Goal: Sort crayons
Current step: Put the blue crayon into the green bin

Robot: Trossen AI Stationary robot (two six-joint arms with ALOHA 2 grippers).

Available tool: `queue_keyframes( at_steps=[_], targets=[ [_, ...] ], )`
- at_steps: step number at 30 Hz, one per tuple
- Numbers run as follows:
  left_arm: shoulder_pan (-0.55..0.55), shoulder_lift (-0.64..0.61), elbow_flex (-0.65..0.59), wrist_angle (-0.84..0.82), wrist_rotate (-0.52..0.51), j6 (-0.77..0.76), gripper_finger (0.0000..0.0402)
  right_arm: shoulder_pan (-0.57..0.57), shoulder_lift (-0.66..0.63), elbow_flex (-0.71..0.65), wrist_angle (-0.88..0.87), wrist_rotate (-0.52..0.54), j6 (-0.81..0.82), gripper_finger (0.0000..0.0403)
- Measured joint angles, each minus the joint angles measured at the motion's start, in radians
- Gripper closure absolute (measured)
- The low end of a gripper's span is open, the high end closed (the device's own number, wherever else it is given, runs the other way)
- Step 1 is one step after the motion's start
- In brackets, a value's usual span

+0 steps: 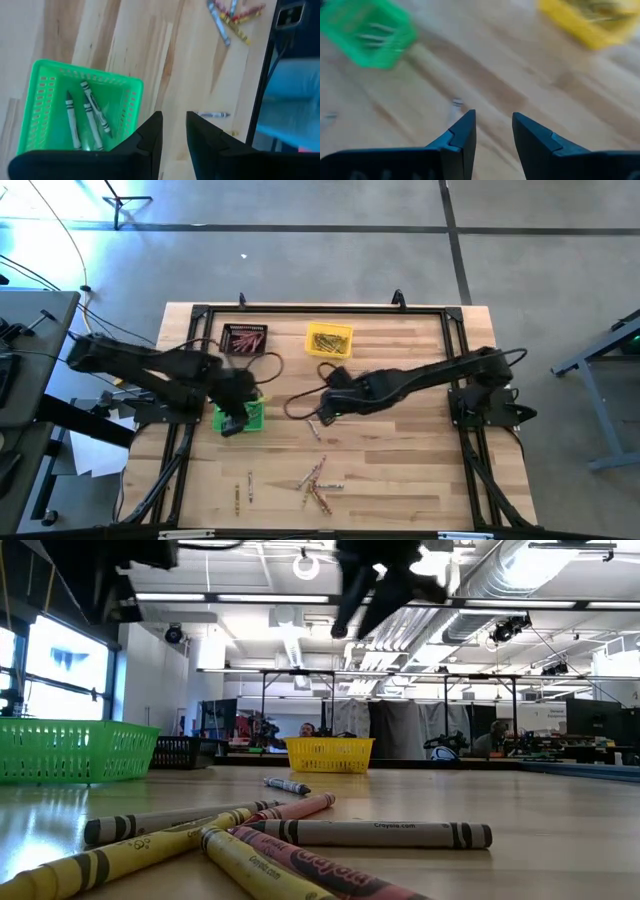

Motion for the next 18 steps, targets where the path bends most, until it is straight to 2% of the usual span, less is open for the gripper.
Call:
queue_keyframes(
  at_steps=[4,10,18],
  targets=[
    [-0.064,-0.097,-0.052,0.030,-0.073,-0.088,0.0330,-0.023,0.082,0.000,0.117,-0.098,-0.022,0.0289],
    [-0.139,-0.186,-0.089,-0.038,-0.160,-0.108,0.0330,-0.032,0.207,0.000,0.161,-0.199,0.108,0.0289],
    [-0.158,-0.253,-0.091,-0.143,-0.216,-0.090,0.0330,-0.020,0.288,0.000,0.255,-0.253,0.216,0.0289]
  ],
)
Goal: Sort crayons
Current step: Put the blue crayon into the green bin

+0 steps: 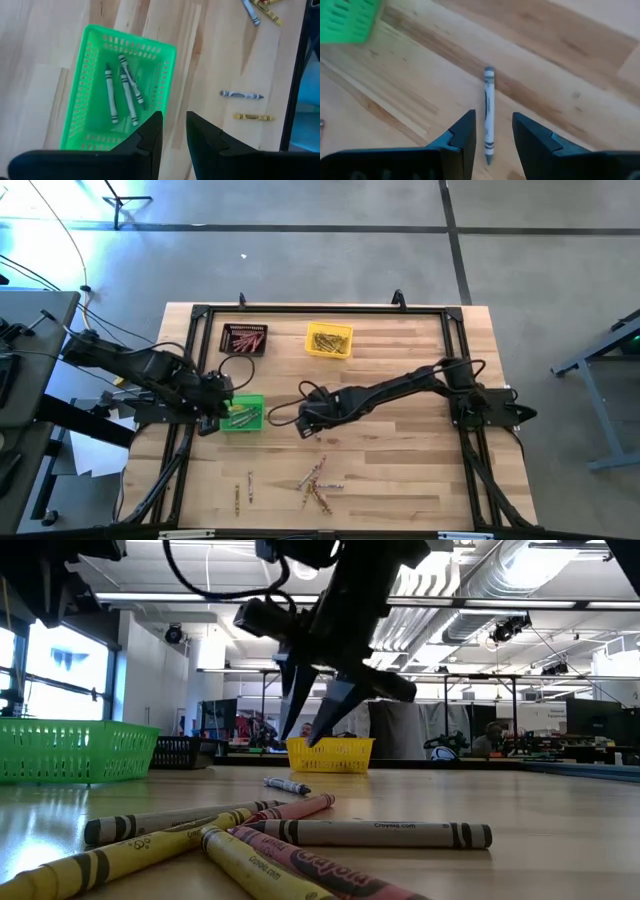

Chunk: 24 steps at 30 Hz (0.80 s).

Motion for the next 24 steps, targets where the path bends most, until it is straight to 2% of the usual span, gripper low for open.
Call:
queue_keyframes(
  at_steps=[7,11,24],
  targets=[
    [0.000,-0.091,0.000,-0.043,-0.002,-0.009,0.0330,0.032,0.070,0.000,0.021,-0.079,0.034,0.0289],
    [0.000,-0.152,0.001,-0.043,-0.024,-0.031,0.0330,0.047,0.085,0.001,0.025,-0.073,0.055,0.0289],
    [0.001,-0.267,0.002,-0.043,-0.112,-0.054,0.0330,0.086,0.124,0.007,-0.031,0.064,0.073,0.0299]
  ],
)
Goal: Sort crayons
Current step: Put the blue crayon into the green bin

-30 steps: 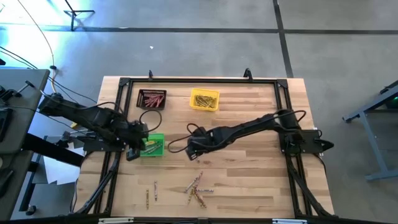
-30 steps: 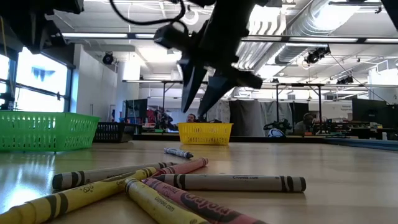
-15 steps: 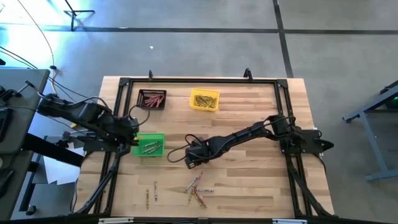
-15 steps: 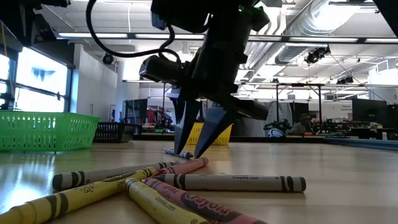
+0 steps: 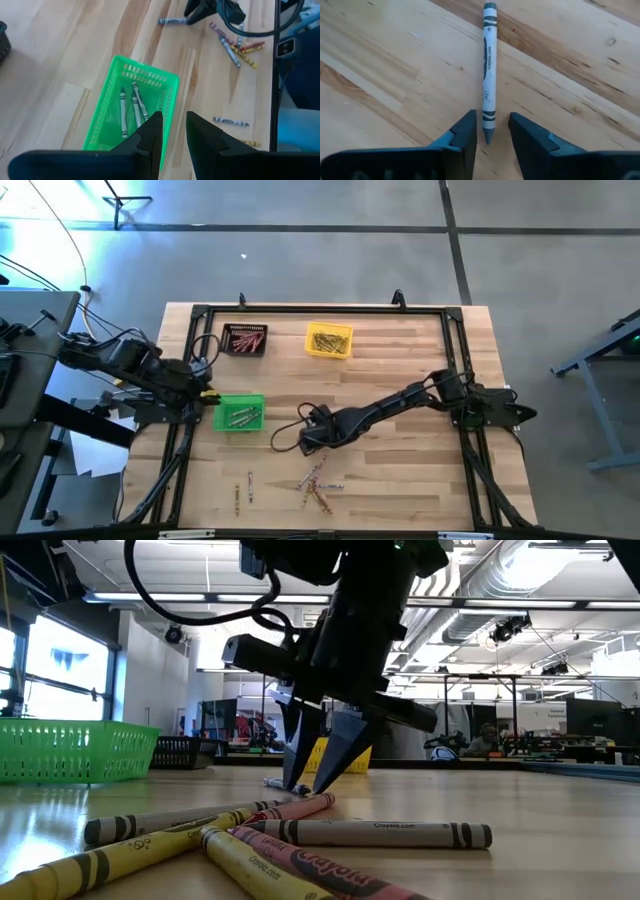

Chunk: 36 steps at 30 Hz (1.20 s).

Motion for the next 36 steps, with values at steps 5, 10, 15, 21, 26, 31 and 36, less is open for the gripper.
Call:
queue_keyframes(
  at_steps=[5,10,15,21,26,31,36],
  targets=[
    [0.000,-0.010,0.000,0.000,-0.002,0.000,0.0330,0.003,0.002,-0.003,-0.012,0.023,-0.001,0.0355],
    [0.000,-0.009,0.000,0.000,-0.006,0.017,0.0330,0.003,0.001,-0.003,-0.015,0.025,-0.023,0.0391],
    [0.000,-0.009,0.000,0.000,-0.006,0.018,0.0330,-0.012,0.006,0.063,-0.044,-0.005,-0.067,0.0384],
    [0.000,-0.009,0.000,0.006,-0.031,0.026,0.0330,-0.040,0.011,0.267,-0.130,0.022,-0.251,0.0395],
    [0.000,-0.009,0.000,0.008,-0.160,0.029,0.0330,-0.059,0.010,0.449,-0.324,0.096,-0.342,0.0393],
    [0.000,-0.010,-0.005,0.087,-0.279,0.175,0.0330,-0.070,0.010,0.641,-0.452,0.229,-0.397,0.0394],
    [0.000,-0.023,-0.114,0.484,-0.262,0.358,0.0330,-0.051,-0.047,0.675,-0.357,0.326,-0.469,0.0394]
  ],
)
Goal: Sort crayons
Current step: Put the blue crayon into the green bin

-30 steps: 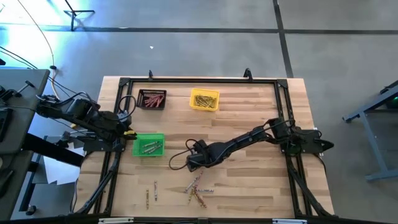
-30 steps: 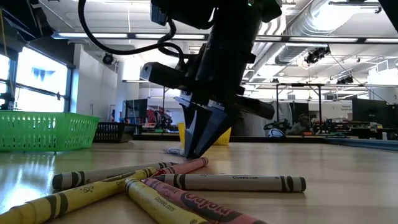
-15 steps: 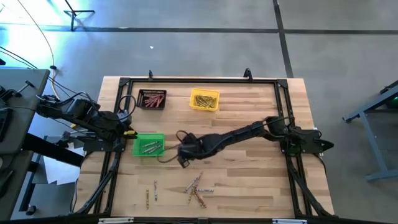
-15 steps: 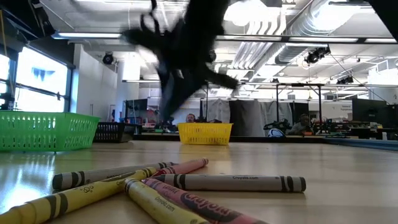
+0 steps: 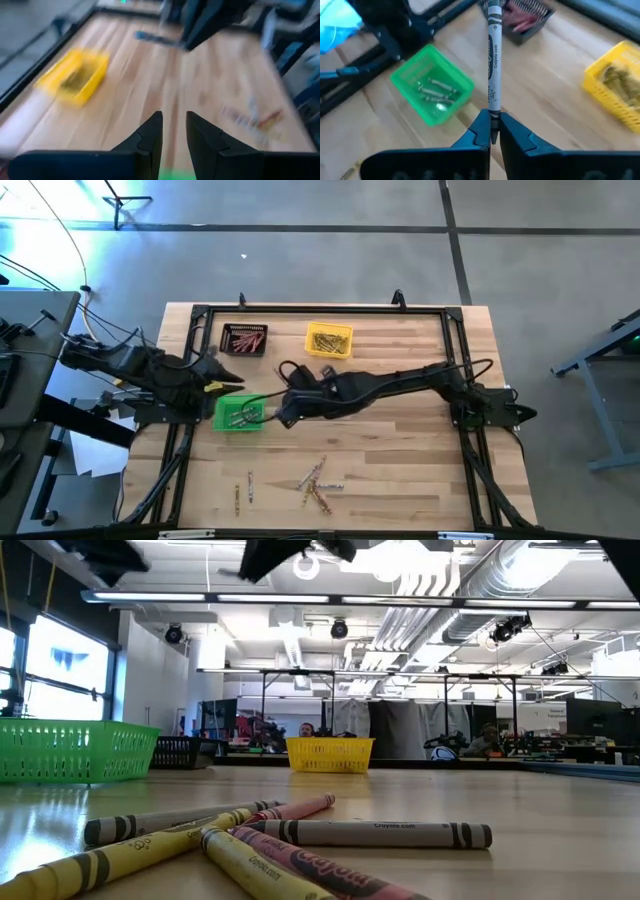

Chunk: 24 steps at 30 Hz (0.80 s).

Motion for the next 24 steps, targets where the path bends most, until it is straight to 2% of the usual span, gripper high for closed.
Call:
queue_keyframes(
  at_steps=[4,8,12,19,24],
  targets=[
    [0.005,0.001,-0.109,0.263,0.013,0.075,0.0330,0.015,-0.027,-0.022,-0.026,0.075,0.072,0.0394],
    [0.046,0.001,-0.194,0.471,-0.012,0.077,0.0330,0.041,-0.027,-0.022,-0.008,0.179,0.084,0.0394],
    [0.095,0.025,-0.268,0.703,0.049,0.050,0.0329,0.062,-0.028,-0.022,-0.010,0.255,0.116,0.0394],
    [0.168,0.113,-0.296,0.826,0.118,-0.037,0.0300,0.063,-0.028,-0.022,0.001,0.283,0.136,0.0393],
    [0.187,0.197,-0.297,0.953,0.129,-0.005,0.0262,0.063,-0.028,-0.022,0.085,0.285,0.084,0.0393]
  ],
)
